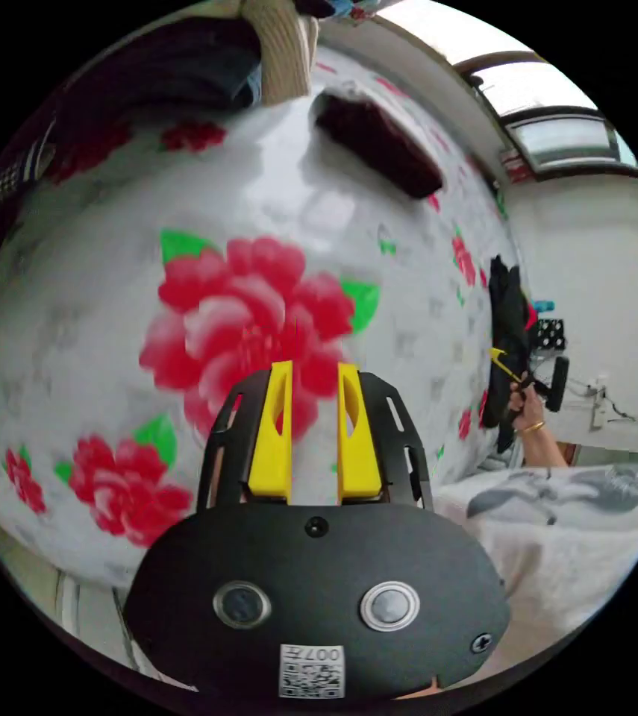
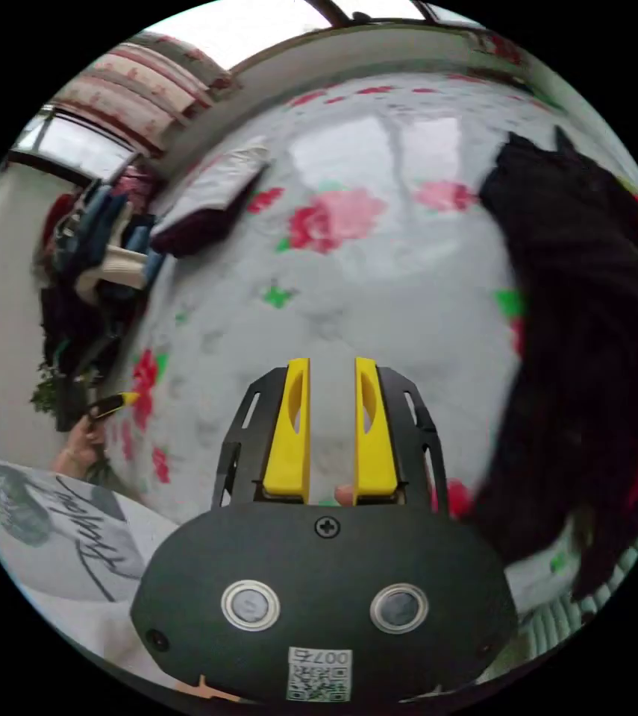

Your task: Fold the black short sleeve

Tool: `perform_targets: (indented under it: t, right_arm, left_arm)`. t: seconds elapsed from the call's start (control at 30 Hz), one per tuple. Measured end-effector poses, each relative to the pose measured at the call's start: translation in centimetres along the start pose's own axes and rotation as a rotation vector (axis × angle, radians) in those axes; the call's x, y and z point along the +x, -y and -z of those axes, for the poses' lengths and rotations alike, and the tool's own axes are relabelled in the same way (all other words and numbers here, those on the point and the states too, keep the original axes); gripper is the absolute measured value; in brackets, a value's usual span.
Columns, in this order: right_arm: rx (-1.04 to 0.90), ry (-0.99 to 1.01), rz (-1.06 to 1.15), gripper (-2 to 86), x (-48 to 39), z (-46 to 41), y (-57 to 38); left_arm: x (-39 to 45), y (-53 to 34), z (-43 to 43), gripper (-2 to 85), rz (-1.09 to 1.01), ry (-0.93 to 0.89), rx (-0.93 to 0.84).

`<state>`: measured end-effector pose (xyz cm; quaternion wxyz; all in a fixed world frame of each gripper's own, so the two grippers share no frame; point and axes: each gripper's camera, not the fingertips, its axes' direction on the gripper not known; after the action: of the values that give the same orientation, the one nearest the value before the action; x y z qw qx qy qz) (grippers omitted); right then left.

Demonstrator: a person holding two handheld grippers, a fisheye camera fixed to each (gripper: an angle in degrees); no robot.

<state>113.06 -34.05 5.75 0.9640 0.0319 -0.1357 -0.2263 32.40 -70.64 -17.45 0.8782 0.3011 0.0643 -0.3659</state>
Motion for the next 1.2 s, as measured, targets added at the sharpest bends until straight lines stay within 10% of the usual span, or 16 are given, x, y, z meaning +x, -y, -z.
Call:
perform_targets:
  t: [0.3, 0.63, 0.87, 1.2]
  right_arm:
    - [0.295, -0.329, -0.257, 10.2, 9.0, 13.6, -0.9]
    - [0.224, -0.083, -0.384, 5.6, 9.9, 11.4, 3.3]
    - [0.423, -0.030, 0.233, 3.3, -9.3, 19.1, -4.0]
    - [-0.131, 0.491, 0.731, 4.5, -30.8, 9.5, -11.0]
  left_arm:
    - [11.9, -5.2, -3.2, 8.4, -0.221, -0.041, -0.147]
    - [18.0, -10.8, 1.1, 6.9, -0.296, 0.071, -0.071]
    - [18.3, -15.1, 4.0, 6.7, -0.241, 0.045, 0.014]
    - [18.8, -20.1, 6.6, 11.1, -0.225, -0.037, 0.053]
